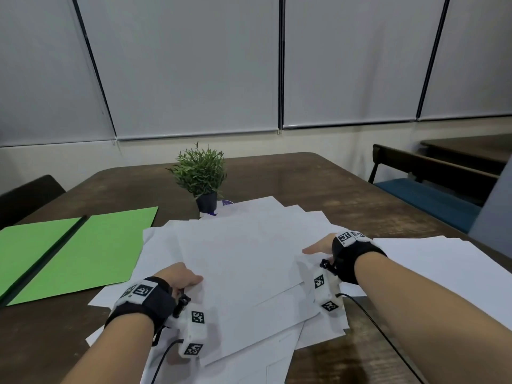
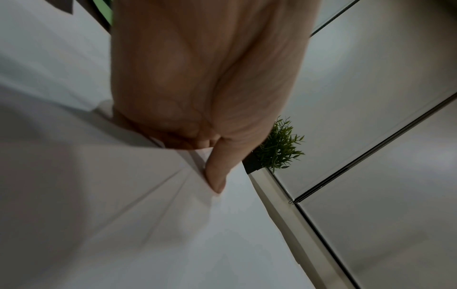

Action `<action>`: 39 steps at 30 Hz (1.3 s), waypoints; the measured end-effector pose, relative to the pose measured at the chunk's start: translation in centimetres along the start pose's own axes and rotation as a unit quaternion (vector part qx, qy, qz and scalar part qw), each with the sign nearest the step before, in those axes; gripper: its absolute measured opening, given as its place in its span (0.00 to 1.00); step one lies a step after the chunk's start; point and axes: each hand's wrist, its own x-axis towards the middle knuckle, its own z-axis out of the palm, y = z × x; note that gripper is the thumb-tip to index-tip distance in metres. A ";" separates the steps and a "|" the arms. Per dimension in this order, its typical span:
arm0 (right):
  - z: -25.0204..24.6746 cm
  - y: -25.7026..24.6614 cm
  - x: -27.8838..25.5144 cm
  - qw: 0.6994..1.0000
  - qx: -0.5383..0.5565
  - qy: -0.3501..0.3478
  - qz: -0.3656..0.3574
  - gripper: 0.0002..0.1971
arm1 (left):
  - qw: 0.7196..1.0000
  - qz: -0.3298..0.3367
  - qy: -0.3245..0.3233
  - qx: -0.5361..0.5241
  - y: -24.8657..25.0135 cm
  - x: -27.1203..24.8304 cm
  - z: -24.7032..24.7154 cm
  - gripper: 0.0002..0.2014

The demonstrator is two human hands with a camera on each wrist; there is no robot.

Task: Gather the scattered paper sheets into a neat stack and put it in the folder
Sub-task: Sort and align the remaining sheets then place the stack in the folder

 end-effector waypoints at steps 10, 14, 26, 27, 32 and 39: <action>0.9 -1.4 1.6 0.984 -0.171 0.042 0.005 0.18 | 1.000 -0.003 -0.001 0.005 -0.4 0.6 0.1 0.25; -0.9 -3.1 2.4 0.992 -0.061 0.097 -0.056 0.18 | 1.000 -0.001 -0.009 -0.018 -0.8 1.2 0.3 0.25; -12.8 -9.8 -2.7 0.900 0.160 0.316 -0.254 0.10 | 0.992 -0.004 -0.022 -0.123 -2.9 5.3 1.4 0.26; -13.5 -10.3 -3.1 0.890 0.178 0.321 -0.269 0.11 | 0.992 -0.004 -0.020 -0.121 -2.6 4.3 1.2 0.24; -13.4 -11.7 -4.3 0.893 0.195 0.286 -0.288 0.11 | 0.998 -0.013 -0.020 -0.066 -0.7 0.5 0.2 0.19; -5.2 -9.9 -1.6 0.958 0.100 0.163 -0.211 0.07 | 0.937 -0.024 -0.053 -0.345 -0.5 -0.9 0.3 0.10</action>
